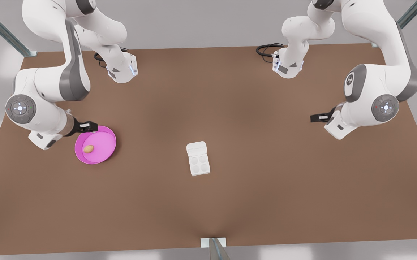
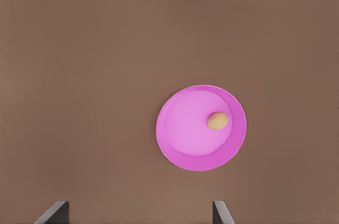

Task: Pack egg into the box and close the box lid

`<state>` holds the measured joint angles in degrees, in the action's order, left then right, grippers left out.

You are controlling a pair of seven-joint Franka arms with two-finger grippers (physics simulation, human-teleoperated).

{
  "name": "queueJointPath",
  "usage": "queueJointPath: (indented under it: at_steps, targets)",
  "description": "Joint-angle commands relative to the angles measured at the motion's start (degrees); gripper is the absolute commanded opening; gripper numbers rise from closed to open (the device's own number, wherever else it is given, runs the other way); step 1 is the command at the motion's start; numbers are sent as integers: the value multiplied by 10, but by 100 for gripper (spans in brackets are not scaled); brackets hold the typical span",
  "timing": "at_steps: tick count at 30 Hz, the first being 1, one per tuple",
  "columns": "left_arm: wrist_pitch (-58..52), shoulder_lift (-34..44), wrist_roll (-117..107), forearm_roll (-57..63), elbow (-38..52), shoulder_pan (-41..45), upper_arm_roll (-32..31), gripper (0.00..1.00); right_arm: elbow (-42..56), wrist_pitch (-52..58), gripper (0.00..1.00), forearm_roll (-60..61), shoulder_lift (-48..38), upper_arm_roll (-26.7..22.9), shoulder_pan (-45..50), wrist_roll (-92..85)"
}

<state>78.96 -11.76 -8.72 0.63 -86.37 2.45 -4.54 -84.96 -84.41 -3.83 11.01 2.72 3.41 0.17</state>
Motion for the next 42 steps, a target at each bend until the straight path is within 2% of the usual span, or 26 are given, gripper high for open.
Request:
queueJointPath:
  at_steps: [1,3,5,7,10,12,13,15,20,23,32,38,42]
  targets:
    - [39,2,-82,-4,2,0,-1,100,0,-45,100,1,-1,0,-3,0]
    - [33,2,-82,-4,2,1,-1,100,6,-55,100,-13,20,-4,-7,4]
    - [7,-1,-82,-2,1,6,-2,100,8,-132,100,-57,90,-6,-32,12]
    - [6,-2,-82,-3,-2,5,-2,100,13,-153,100,-57,142,-6,-66,91]
    - [7,-5,-81,-2,-3,5,-2,100,4,-165,100,-20,168,-6,-111,130]
    - [7,-5,-81,-2,-3,5,-2,100,2,-176,100,-8,182,-9,-122,238]
    - [7,-5,-82,-2,-3,5,-2,100,-6,-207,100,41,187,-10,-130,245]
    - [7,-5,-82,-3,-3,2,-2,100,-68,-341,100,42,178,-14,-148,247]
    - [2,-5,-81,-2,-3,5,-2,100,-183,-448,100,49,121,-14,-166,304]
    - [2,-5,-81,-1,-6,5,-2,100,-301,-546,100,50,54,-14,-176,305]
    - [2,-5,-80,-1,-6,5,-2,100,-376,-571,100,43,43,-16,-188,431]
    - [2,-8,-80,-1,-6,5,-2,100,-447,-645,100,38,24,-16,-189,438]
    - [2,-7,-80,-1,-5,5,-2,100,-467,-646,100,38,12,-16,-190,454]
